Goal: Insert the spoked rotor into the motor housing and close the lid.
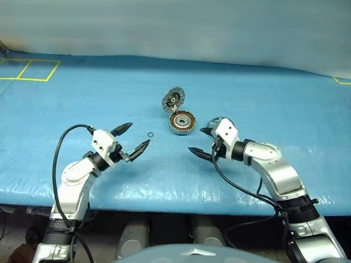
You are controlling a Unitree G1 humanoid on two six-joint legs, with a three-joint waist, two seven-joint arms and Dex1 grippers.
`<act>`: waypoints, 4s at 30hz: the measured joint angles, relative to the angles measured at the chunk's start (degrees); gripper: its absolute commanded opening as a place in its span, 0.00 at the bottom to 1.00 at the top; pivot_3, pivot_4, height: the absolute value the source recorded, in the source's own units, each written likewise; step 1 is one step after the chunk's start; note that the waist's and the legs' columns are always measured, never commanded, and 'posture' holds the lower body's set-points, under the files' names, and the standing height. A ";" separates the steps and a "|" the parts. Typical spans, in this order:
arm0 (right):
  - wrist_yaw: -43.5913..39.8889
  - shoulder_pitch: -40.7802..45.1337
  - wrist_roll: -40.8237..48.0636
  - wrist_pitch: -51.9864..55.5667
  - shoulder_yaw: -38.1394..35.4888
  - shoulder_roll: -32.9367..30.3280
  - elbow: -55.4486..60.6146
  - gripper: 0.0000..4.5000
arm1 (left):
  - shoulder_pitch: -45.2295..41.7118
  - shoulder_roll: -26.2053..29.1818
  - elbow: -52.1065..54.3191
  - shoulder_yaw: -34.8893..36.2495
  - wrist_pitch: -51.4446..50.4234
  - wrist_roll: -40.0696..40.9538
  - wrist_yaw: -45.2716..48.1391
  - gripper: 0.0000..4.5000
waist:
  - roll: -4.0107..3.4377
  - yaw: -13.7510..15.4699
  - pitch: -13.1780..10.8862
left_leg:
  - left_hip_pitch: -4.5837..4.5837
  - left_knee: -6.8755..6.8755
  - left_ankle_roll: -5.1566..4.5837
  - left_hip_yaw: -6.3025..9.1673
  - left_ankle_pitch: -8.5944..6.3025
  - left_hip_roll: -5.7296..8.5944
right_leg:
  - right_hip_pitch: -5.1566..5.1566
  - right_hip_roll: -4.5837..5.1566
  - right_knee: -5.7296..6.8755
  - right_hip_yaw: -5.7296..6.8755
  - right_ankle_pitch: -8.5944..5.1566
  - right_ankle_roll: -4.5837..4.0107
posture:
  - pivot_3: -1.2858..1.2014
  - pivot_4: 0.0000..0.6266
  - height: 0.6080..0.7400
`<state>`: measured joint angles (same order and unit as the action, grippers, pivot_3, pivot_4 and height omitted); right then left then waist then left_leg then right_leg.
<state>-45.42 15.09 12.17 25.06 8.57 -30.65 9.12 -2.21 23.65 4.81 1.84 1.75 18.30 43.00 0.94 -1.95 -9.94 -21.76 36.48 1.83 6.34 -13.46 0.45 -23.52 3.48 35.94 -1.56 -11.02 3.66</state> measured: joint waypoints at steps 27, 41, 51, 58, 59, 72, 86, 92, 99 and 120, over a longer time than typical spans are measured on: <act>-2.52 3.21 -2.88 -0.82 2.25 -0.42 -2.47 0.99 | -1.23 -1.09 -0.45 -0.47 1.57 -1.82 -1.43 1.00 | 0.00 -0.05 0.00 | -0.01 0.04 0.00 0.00 0.00 0.00 | 0.00 0.00 0.01 0.00 0.01 0.01 | 0.52 0.24 1.00; -8.15 14.83 -17.65 -4.01 14.26 -8.10 -7.99 0.99 | -1.08 -3.39 -2.92 -1.50 3.96 -2.15 -1.77 1.00 | -0.01 -0.25 -0.01 | 0.00 0.10 0.00 -0.03 0.00 0.00 | 0.00 0.00 0.02 0.02 0.03 0.02 | 0.52 0.24 1.00; -17.06 35.61 -30.15 -17.09 26.41 -2.41 -26.45 0.99 | 1.78 -6.46 -3.47 -3.00 5.56 -2.66 -3.36 1.00 | -0.04 -0.19 -0.04 | -0.03 -0.04 0.01 -0.03 0.00 0.00 | -0.09 0.01 -0.04 0.01 0.08 0.03 | 0.52 0.24 1.00; -18.90 39.56 -33.01 -22.79 27.71 2.21 -38.02 0.99 | 4.17 -6.75 -3.34 -3.48 6.26 -3.68 -4.56 1.00 | -0.07 -0.14 -0.05 | -0.04 -0.09 0.01 -0.02 0.00 0.01 | -0.12 0.01 -0.04 0.02 0.19 0.15 | 0.52 0.24 1.00; -19.05 40.02 -33.46 -23.56 27.97 2.75 -39.58 0.99 | 4.32 -6.74 -3.22 -3.47 6.29 -3.71 -4.72 1.00 | -0.07 -0.16 -0.05 | -0.03 -0.09 0.02 -0.02 0.00 0.01 | -0.12 0.01 -0.04 0.02 0.19 0.14 | 0.52 0.24 1.00; -19.50 44.53 -35.38 -28.47 27.04 8.88 -53.06 0.79 | 6.29 -6.79 -2.33 -3.50 6.51 -3.94 -6.46 1.00 | -0.13 -0.56 -0.01 | 0.14 -0.10 0.04 -0.03 0.02 -0.01 | -0.02 0.00 0.05 0.02 0.09 -0.09 | 0.52 0.24 1.00; -18.42 33.35 -31.31 -20.38 18.50 9.58 -38.16 0.46 | 7.22 -6.56 -1.96 -3.42 6.35 -4.17 -6.81 1.00 | -0.15 -0.61 0.05 | 0.16 -0.31 0.05 0.00 0.03 -0.03 | -0.07 -0.01 0.03 0.04 0.16 0.01 | 0.52 0.24 1.00; -18.97 20.09 -25.75 -4.80 15.03 10.26 -16.06 0.46 | 7.14 -6.58 -1.67 -3.63 6.19 -4.22 -6.80 1.00 | -0.16 -0.61 0.06 | 0.15 -0.35 0.05 0.02 0.03 -0.04 | -0.09 -0.01 0.02 0.06 0.09 -0.05 | 0.52 0.24 1.00; -16.04 12.42 -24.06 11.29 15.04 8.88 -0.43 0.46 | 7.74 -6.68 -1.62 -3.87 6.17 -4.28 -6.81 1.00 | -0.14 -0.14 0.07 | 0.15 -0.27 0.09 0.03 0.05 -0.03 | -0.04 0.00 0.03 0.07 0.03 -0.14 | 0.52 0.24 1.00; 5.43 5.97 -15.50 46.22 14.82 15.43 19.74 0.46 | 9.13 -6.59 -1.58 -4.63 6.18 -4.69 -7.62 1.00 | 0.00 -0.12 0.27 | 0.09 -0.32 0.12 0.10 0.06 -0.04 | -0.09 0.02 -0.01 0.17 -0.02 -0.18 | 0.52 0.24 1.00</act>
<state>-39.99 21.06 -3.33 71.28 23.38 -15.23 28.86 6.92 17.06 3.23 -2.79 7.93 13.62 35.39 0.94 -2.07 -9.67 -21.67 36.16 1.95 6.43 -13.39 0.40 -23.61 3.50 35.93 -1.39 -11.04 3.48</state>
